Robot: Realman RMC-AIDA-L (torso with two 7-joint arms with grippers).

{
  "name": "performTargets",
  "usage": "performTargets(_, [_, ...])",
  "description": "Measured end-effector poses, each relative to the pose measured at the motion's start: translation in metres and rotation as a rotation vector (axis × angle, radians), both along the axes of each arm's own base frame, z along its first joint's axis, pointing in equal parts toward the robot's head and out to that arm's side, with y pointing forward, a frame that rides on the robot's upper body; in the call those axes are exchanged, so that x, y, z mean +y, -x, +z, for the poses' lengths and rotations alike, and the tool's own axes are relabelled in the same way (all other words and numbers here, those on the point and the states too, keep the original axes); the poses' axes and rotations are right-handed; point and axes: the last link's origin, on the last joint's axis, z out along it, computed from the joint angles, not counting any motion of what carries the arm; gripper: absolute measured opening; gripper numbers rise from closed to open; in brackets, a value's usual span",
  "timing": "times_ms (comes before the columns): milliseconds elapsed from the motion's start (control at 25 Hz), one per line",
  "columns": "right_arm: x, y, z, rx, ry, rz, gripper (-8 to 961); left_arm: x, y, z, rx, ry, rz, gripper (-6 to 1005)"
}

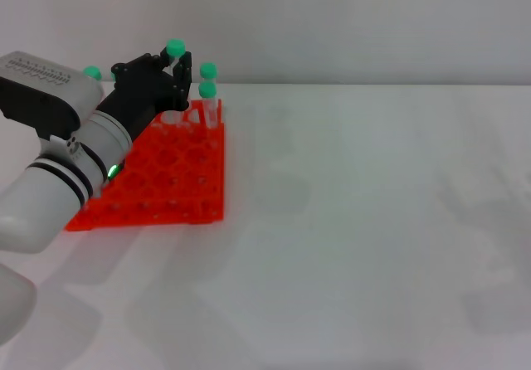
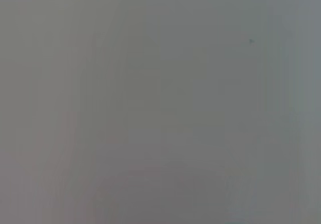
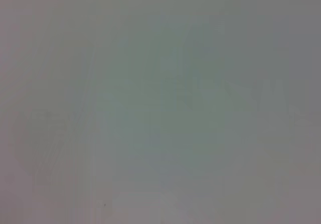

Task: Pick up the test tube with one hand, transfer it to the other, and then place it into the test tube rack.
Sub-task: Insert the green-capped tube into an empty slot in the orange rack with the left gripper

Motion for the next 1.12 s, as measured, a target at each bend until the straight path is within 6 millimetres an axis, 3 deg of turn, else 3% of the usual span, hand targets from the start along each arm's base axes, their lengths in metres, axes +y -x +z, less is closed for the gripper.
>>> performTargets(1120, [-0.001, -0.002, 0.002, 0.003, -0.010, -0.007, 875, 0.000, 0.009, -0.004, 0.030, 0.022, 0.051, 243])
